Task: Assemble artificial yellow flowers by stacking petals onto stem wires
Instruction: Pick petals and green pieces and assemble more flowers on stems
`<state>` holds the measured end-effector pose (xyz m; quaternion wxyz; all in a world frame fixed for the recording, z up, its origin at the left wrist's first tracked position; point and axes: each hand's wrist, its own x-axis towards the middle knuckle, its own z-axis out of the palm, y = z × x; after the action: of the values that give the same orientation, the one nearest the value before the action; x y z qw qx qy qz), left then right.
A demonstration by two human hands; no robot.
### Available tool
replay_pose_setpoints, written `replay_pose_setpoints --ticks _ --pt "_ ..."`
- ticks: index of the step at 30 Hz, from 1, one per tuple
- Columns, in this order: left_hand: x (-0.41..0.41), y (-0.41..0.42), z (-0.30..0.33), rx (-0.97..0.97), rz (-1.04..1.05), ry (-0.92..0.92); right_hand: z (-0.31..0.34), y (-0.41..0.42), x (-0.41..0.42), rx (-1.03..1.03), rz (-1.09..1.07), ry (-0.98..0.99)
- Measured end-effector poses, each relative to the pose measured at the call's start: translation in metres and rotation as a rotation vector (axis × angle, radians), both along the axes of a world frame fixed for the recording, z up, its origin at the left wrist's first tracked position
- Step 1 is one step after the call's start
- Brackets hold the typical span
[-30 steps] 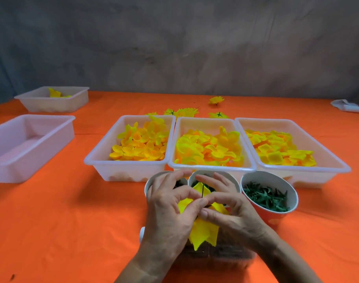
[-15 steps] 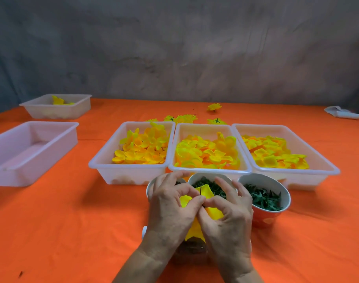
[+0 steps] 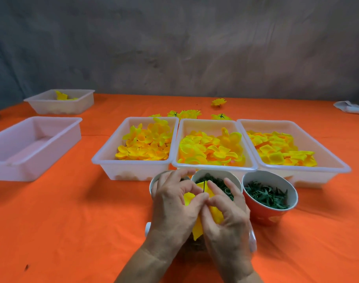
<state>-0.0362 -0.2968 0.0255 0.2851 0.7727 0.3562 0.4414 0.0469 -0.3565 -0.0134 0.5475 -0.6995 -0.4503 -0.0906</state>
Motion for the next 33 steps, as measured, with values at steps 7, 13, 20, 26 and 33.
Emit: replay_pose_setpoints --ticks 7,13,20,26,33 --pt "-0.029 -0.007 -0.015 -0.136 0.039 -0.325 0.035 -0.011 0.015 -0.266 0.172 0.07" --pt "-0.039 -0.019 -0.052 -0.142 0.304 -0.198 0.041 -0.012 0.015 -0.297 0.18 0.061" --pt "-0.023 -0.032 -0.067 -0.082 0.297 -0.047 0.046 -0.01 0.013 -0.214 0.147 0.025" --pt "-0.009 -0.03 -0.062 -0.05 0.243 -0.015 0.05 -0.01 0.012 -0.187 0.136 0.018" --pt "-0.001 -0.019 -0.052 -0.196 0.268 -0.173 0.058 -0.008 0.011 -0.144 0.15 0.034"
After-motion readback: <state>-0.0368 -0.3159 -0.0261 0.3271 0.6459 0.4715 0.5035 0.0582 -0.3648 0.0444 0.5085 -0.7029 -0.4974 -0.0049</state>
